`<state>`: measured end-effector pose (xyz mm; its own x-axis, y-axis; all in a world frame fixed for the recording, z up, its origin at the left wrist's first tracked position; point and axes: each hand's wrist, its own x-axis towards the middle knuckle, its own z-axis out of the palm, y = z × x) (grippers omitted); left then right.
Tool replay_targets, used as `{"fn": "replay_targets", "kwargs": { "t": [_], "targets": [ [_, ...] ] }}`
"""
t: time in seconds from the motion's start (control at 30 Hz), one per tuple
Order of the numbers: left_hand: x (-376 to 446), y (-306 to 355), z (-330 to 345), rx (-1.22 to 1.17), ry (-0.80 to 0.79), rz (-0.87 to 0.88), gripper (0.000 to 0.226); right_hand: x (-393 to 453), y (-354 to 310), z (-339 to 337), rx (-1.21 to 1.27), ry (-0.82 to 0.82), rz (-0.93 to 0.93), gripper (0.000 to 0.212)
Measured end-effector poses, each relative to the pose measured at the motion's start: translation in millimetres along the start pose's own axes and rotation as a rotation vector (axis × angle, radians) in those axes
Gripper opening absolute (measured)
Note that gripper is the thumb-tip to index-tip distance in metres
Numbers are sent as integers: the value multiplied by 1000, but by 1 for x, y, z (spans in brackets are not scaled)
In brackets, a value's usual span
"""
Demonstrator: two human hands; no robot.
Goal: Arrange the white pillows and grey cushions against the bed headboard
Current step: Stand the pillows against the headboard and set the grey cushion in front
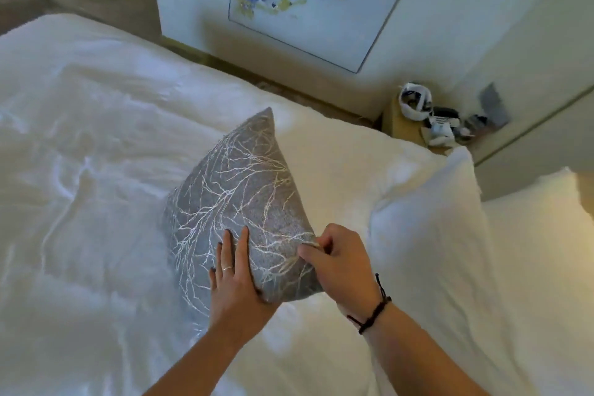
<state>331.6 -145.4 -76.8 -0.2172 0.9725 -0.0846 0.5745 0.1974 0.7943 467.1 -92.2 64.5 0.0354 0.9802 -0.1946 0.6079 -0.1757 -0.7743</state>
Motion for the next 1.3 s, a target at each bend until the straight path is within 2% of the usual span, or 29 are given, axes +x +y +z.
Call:
{"fn": "replay_targets", "kwargs": {
  "t": [0.13,0.27,0.37,0.43,0.53,0.6,0.67,0.83,1.0,1.1,1.23,1.3],
  "targets": [
    [-18,88,46,-245,11,85,132,-33,-5,-84,-89,161,-88,33],
    [-50,156,90,-366,-167,158,131,-69,32,-148,-72,417,-49,35],
    [-78,177,125,-423,-474,299,119,-88,93,-183,-34,637,149,33],
    [-87,180,144,-297,-642,381,114,-95,142,-204,-20,752,324,30],
    [-88,185,166,-213,-784,334,112,-103,201,-228,-10,809,550,28],
    [-86,192,175,-259,-778,278,107,-108,224,-230,5,791,620,28],
    [-82,198,181,-283,-743,237,104,-110,235,-225,15,716,609,29],
    [-82,207,189,-235,-689,177,106,-106,234,-202,-4,411,457,27],
    [-92,218,193,-217,-620,105,101,-110,243,-213,-78,226,303,24],
    [-103,229,198,-159,-558,110,93,-118,263,-230,-101,117,209,35],
    [-119,249,207,-97,-492,126,93,-129,293,-246,-236,154,112,63],
    [-128,257,213,-61,-461,108,98,-137,311,-251,-297,182,84,69]
  ]
}}
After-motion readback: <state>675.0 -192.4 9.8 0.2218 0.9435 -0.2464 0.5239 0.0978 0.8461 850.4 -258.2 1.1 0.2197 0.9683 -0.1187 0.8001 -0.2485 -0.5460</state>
